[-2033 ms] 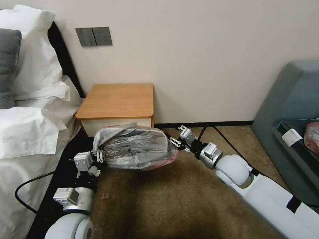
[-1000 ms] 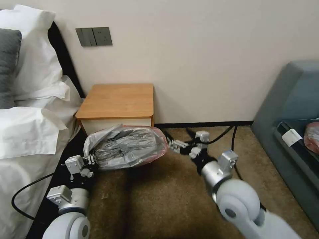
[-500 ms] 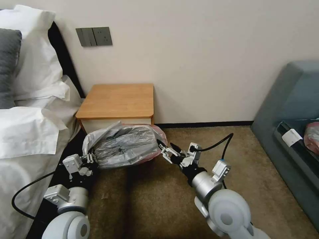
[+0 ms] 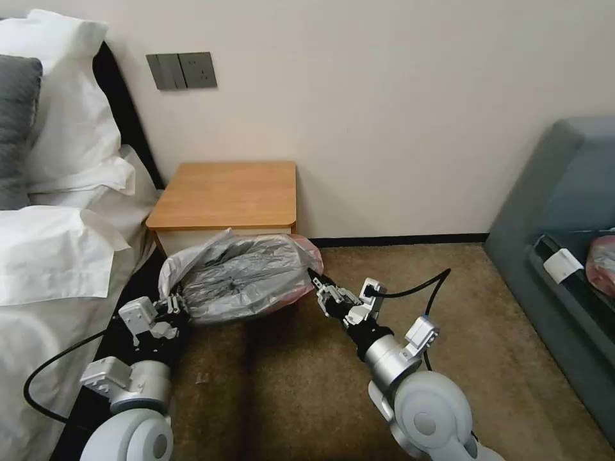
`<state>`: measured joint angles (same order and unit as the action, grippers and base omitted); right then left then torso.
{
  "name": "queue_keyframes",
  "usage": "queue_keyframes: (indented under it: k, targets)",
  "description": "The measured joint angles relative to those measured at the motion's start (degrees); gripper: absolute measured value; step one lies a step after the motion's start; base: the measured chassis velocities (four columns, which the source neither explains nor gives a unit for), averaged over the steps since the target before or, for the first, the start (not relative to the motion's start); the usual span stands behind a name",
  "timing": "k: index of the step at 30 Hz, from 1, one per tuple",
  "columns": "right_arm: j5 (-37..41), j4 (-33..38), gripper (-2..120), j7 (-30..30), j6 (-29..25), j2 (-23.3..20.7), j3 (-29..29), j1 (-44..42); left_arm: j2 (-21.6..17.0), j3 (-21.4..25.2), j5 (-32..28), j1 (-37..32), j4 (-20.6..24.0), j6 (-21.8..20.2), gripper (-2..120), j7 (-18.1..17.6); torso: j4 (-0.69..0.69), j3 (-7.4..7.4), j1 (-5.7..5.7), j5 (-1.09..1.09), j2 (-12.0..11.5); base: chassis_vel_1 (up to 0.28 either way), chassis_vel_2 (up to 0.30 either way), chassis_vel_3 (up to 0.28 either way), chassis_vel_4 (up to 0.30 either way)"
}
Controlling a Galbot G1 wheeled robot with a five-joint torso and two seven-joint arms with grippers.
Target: Pick up the garbage bag from the table and place it over the trash can.
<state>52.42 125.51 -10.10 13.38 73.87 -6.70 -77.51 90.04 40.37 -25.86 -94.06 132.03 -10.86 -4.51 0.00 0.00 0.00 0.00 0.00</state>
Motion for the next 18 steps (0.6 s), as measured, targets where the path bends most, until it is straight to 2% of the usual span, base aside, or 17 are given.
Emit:
queue_keyframes:
  k: [18]
  targets:
    - [-4.8,-1.4,0,0.7,-0.6,0.1,0.2,-1.1,0.5,-0.1,-2.3,0.0,1.8,-1.4,5,-0.5,0.00,0.00,0.00,0.00,0.0,0.000,0.000,0.000,0.000]
